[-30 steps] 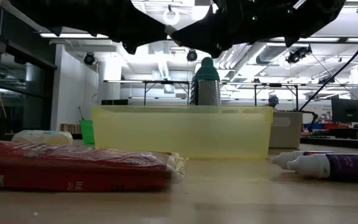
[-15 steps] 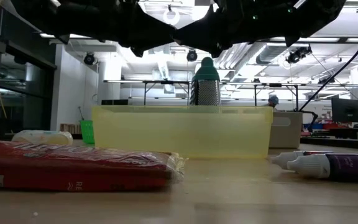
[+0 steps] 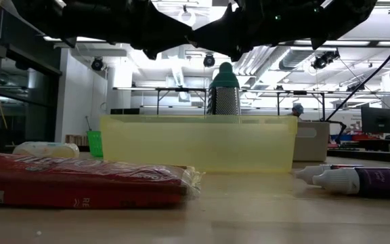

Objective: Pick & Place Food Item
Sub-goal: Put the black food coloring bottle into the green bin

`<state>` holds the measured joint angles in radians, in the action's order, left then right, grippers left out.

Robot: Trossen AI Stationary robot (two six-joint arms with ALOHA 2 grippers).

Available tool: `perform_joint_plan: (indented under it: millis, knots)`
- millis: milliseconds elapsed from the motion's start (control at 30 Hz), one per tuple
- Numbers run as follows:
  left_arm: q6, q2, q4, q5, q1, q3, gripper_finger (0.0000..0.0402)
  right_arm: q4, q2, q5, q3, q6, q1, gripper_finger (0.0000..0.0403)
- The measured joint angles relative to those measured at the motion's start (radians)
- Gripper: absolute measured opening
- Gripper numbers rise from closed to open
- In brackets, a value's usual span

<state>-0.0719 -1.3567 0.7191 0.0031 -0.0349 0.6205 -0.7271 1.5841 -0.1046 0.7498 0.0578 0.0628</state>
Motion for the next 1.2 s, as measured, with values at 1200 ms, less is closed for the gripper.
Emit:
perform_joint_plan:
  millis: [1200]
  knots:
    - [0.0, 0.001, 0.003, -0.023, -0.001, 0.002, 0.0121, -0.018, 0.001, -0.002, -0.001, -0.001, 0.01, 0.0064]
